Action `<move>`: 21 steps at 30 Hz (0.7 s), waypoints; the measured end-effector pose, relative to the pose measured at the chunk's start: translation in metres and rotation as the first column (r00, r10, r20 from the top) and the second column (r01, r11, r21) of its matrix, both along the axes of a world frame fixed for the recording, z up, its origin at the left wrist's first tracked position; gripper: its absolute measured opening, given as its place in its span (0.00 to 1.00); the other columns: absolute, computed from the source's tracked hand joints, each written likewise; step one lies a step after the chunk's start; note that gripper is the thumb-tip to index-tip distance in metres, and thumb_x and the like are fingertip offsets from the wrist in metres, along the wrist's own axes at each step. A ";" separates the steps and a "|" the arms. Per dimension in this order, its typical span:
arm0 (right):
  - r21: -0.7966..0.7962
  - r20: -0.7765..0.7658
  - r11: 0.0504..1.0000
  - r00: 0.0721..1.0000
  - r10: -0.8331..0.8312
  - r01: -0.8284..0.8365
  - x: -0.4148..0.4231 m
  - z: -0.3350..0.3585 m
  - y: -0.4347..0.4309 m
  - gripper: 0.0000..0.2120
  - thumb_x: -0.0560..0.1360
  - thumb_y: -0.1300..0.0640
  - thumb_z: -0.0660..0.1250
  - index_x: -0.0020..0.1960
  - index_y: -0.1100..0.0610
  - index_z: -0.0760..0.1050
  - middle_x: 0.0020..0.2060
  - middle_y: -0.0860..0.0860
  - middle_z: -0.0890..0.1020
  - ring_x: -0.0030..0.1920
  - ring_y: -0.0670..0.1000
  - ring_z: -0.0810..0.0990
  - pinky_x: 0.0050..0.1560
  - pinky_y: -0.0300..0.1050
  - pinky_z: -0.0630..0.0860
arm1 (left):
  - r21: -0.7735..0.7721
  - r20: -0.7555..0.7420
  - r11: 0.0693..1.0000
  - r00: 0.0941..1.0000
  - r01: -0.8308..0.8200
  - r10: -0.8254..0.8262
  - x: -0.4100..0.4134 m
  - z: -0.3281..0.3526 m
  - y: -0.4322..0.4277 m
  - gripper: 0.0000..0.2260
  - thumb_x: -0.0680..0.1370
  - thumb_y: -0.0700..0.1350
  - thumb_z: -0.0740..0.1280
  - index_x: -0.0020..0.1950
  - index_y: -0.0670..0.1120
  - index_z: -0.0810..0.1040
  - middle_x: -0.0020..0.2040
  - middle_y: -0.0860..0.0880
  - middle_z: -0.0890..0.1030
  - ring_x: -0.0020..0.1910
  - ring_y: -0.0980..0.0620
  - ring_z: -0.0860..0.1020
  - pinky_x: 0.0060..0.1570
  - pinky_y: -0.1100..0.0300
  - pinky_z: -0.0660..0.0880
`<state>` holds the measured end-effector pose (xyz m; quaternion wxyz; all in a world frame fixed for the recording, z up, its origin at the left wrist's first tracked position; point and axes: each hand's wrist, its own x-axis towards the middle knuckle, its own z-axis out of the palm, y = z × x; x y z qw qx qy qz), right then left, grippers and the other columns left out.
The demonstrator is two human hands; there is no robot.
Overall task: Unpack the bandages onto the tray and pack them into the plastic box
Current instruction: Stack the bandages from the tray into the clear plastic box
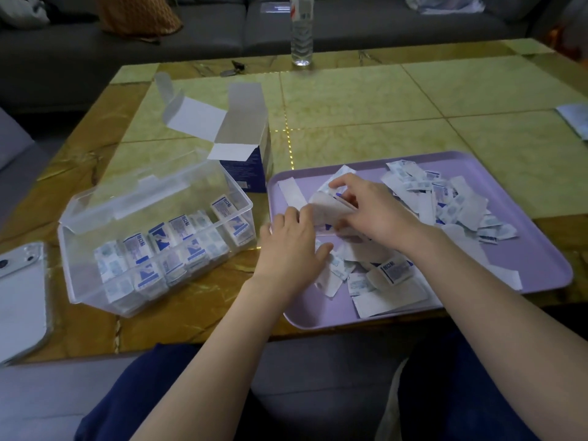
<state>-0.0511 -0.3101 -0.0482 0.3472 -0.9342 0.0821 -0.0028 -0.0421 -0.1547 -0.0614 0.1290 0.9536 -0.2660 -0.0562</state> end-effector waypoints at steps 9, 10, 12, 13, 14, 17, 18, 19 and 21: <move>-0.131 0.210 0.991 0.977 0.041 -0.014 -0.007 0.001 0.003 0.05 0.75 0.65 0.64 0.49 0.59 0.76 0.45 0.54 0.81 0.43 0.53 0.78 0.40 0.40 0.67 | -0.454 -0.165 0.875 0.981 -0.170 0.105 0.008 0.003 0.000 0.18 0.78 0.50 0.63 0.66 0.51 0.65 0.54 0.53 0.76 0.57 0.48 0.75 0.61 0.43 0.69; -0.139 0.225 0.990 0.973 0.052 -0.021 -0.006 0.000 0.003 0.05 0.74 0.66 0.65 0.47 0.59 0.77 0.45 0.54 0.80 0.43 0.52 0.77 0.40 0.39 0.66 | -0.465 -0.165 0.869 0.981 -0.170 0.104 0.008 0.003 0.000 0.16 0.78 0.49 0.63 0.65 0.51 0.66 0.52 0.54 0.76 0.57 0.49 0.75 0.60 0.43 0.70; -0.160 0.261 0.986 0.961 0.089 -0.048 -0.006 -0.003 0.007 0.04 0.73 0.67 0.66 0.45 0.61 0.78 0.48 0.54 0.79 0.47 0.53 0.76 0.46 0.44 0.70 | -0.467 -0.154 0.869 0.982 -0.165 0.104 0.006 0.002 0.001 0.13 0.78 0.49 0.63 0.62 0.51 0.69 0.50 0.55 0.75 0.56 0.49 0.75 0.60 0.44 0.71; -0.179 0.277 0.982 0.954 0.111 -0.062 -0.006 -0.004 0.010 0.04 0.72 0.67 0.67 0.45 0.61 0.78 0.48 0.54 0.78 0.48 0.55 0.77 0.47 0.49 0.72 | -0.471 -0.146 0.867 0.984 -0.162 0.104 0.005 0.002 0.001 0.11 0.79 0.51 0.61 0.60 0.51 0.71 0.49 0.54 0.76 0.56 0.49 0.75 0.59 0.44 0.71; -0.201 0.291 0.977 0.948 0.130 -0.072 -0.006 -0.004 0.012 0.04 0.72 0.67 0.66 0.45 0.61 0.78 0.47 0.53 0.78 0.49 0.56 0.77 0.47 0.52 0.73 | -0.483 -0.142 0.861 0.984 -0.161 0.105 0.003 0.003 0.000 0.10 0.79 0.53 0.59 0.58 0.52 0.71 0.48 0.54 0.76 0.54 0.49 0.76 0.58 0.43 0.71; -0.255 0.322 0.964 0.934 0.154 -0.071 -0.008 -0.001 0.017 0.04 0.73 0.63 0.67 0.46 0.57 0.78 0.42 0.51 0.78 0.47 0.55 0.77 0.42 0.52 0.73 | -0.554 -0.147 0.813 0.982 -0.180 0.117 0.000 0.007 0.001 0.16 0.77 0.59 0.51 0.52 0.52 0.73 0.47 0.51 0.80 0.51 0.47 0.77 0.56 0.43 0.71; -0.255 0.336 0.964 0.929 0.156 -0.069 -0.009 0.000 0.018 0.03 0.73 0.62 0.67 0.46 0.57 0.79 0.41 0.51 0.79 0.46 0.55 0.77 0.42 0.51 0.73 | -0.574 -0.150 0.798 0.981 -0.185 0.120 0.000 0.008 0.001 0.17 0.76 0.60 0.50 0.51 0.52 0.73 0.46 0.51 0.80 0.51 0.47 0.78 0.55 0.43 0.71; -0.253 0.358 0.965 0.919 0.164 -0.074 -0.010 0.001 0.018 0.03 0.73 0.61 0.68 0.46 0.57 0.79 0.41 0.51 0.79 0.45 0.55 0.77 0.41 0.51 0.73 | -0.583 -0.158 0.790 0.980 -0.189 0.118 0.000 0.009 0.002 0.18 0.76 0.61 0.49 0.50 0.51 0.72 0.45 0.51 0.80 0.50 0.47 0.78 0.55 0.43 0.71; -0.279 0.412 0.956 0.888 0.205 -0.091 -0.011 0.001 0.019 0.03 0.72 0.61 0.68 0.45 0.58 0.79 0.40 0.52 0.80 0.43 0.57 0.78 0.39 0.52 0.75 | -0.581 -0.182 0.789 0.977 -0.198 0.111 0.000 0.010 0.003 0.19 0.77 0.61 0.49 0.51 0.50 0.72 0.45 0.49 0.81 0.49 0.47 0.78 0.54 0.44 0.71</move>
